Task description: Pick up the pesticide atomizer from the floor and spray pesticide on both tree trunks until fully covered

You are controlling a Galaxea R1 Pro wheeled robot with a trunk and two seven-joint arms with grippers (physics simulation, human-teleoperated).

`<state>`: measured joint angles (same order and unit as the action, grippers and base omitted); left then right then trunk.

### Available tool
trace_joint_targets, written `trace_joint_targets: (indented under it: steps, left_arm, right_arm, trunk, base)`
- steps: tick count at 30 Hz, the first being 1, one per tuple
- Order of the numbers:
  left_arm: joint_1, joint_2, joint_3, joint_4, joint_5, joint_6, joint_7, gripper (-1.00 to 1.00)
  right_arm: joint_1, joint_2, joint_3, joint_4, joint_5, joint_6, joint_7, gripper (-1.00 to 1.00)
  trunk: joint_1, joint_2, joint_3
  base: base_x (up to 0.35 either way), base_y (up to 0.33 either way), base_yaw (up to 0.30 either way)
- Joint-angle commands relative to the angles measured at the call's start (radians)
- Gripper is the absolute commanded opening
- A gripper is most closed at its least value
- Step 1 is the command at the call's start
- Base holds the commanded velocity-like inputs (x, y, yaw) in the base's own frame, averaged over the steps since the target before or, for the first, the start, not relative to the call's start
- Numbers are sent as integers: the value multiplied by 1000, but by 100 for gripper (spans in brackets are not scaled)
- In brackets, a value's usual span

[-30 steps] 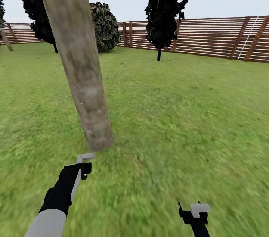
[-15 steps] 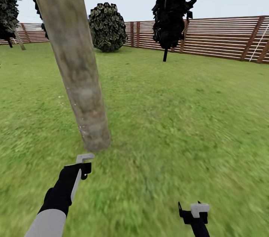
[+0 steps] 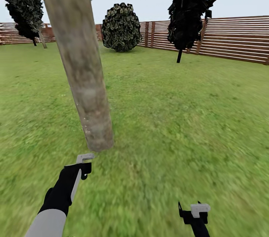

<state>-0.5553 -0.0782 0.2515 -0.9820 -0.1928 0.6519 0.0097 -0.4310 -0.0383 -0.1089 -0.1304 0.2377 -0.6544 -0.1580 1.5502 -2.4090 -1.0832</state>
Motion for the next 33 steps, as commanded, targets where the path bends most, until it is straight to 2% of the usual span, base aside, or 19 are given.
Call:
trace_joint_targets:
  steps: [1, 14, 26, 33]
  left_arm:
    - [0, 0, 0, 0, 0, 0, 0, -100]
    - [0, 3, 0, -1, 0, 0, 0, -100]
    - [0, 3, 7, -1, 1, 1, 0, -100]
    - [-14, 0, -1, 15, -3, 5, 1, -100]
  right_arm:
    - [0, 0, 0, 0, 0, 0, 0, 100]
    - [0, 0, 0, -1, 0, 0, 0, 100]
    - [0, 0, -1, -2, 0, -1, 0, 100]
    - [0, -1, -1, -2, 0, -1, -3, 100]
  trunk:
    - [0, 0, 0]
    - [0, 0, 0]
    - [0, 0, 0]
    - [0, 0, 0]
  base:
    - [112, -271, 277]
    - [112, -271, 262]
    - [49, -263, 13]
    - [0, -21, 91]
